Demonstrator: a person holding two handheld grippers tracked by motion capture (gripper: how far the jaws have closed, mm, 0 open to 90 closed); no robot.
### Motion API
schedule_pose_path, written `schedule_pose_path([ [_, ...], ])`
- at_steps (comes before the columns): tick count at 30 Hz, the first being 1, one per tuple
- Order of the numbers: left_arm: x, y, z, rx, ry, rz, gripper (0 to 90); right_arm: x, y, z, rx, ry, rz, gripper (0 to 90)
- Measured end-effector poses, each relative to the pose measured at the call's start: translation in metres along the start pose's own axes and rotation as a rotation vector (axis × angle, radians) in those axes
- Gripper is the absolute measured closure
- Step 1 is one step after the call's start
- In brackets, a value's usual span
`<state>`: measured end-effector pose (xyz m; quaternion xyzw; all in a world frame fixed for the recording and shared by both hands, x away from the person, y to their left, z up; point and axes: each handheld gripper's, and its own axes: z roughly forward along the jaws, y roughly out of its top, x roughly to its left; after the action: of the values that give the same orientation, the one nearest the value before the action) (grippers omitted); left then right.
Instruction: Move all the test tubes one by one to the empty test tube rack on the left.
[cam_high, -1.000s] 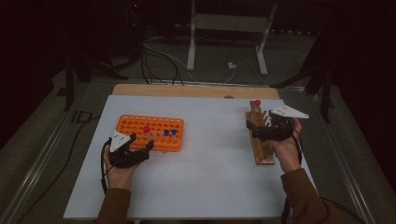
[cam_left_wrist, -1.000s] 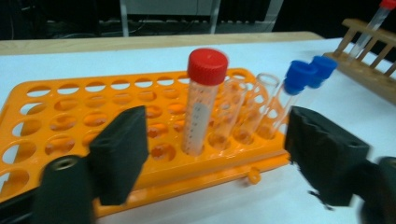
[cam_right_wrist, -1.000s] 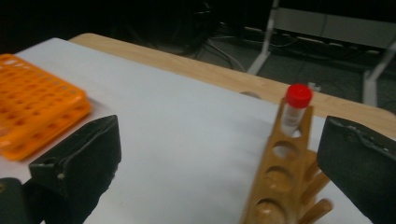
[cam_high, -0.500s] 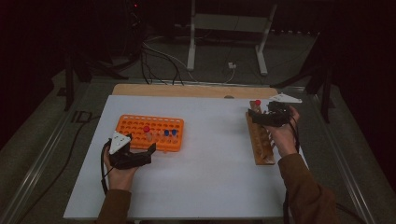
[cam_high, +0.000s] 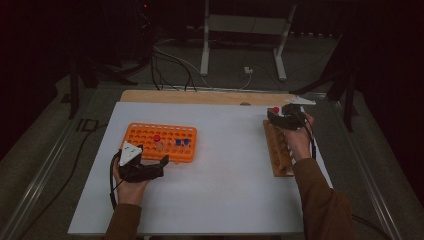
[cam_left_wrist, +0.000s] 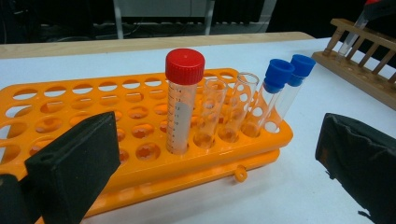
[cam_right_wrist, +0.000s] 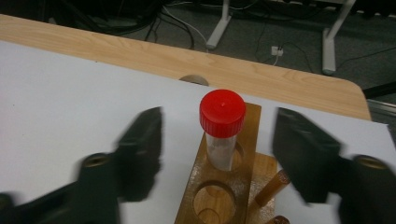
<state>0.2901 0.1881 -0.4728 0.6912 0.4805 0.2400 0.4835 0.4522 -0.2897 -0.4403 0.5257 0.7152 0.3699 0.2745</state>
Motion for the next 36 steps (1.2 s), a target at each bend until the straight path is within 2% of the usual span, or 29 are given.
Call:
schedule_pose_path([
  [2, -0.001, 0.0, 0.0, 0.001, 0.0, 0.002, 0.4, 0.001, 0.0, 0.002, 0.006, -0.008, -0.021, 50.1],
  [10, -0.002, 0.0, 0.0, 0.006, -0.002, 0.01, 0.4, 0.004, 0.0, 0.009, 0.016, -0.046, -0.035, 69.4],
  [16, -0.002, -0.001, 0.0, 0.009, -0.001, 0.015, 0.4, -0.001, -0.001, 0.003, -0.013, -0.054, -0.011, 71.0],
  [21, -0.004, -0.001, 0.0, 0.01, 0.0, 0.028, 0.4, -0.002, 0.003, -0.012, -0.074, -0.045, -0.023, 71.1],
  [24, -0.006, 0.0, 0.0, 0.011, 0.0, 0.038, 0.4, -0.002, 0.008, -0.026, -0.121, -0.043, -0.037, 71.1],
  [28, -0.01, 0.003, -0.001, -0.004, -0.003, 0.047, 0.4, -0.002, 0.013, -0.047, -0.199, -0.033, -0.026, 71.2],
  [32, -0.019, 0.007, -0.002, -0.013, -0.011, 0.081, 0.5, 0.0, 0.017, -0.067, -0.254, -0.027, -0.05, 71.2],
  [36, -0.032, 0.014, -0.002, -0.024, -0.042, 0.122, 1.2, 0.008, 0.02, -0.083, -0.284, 0.026, -0.078, 71.1],
])
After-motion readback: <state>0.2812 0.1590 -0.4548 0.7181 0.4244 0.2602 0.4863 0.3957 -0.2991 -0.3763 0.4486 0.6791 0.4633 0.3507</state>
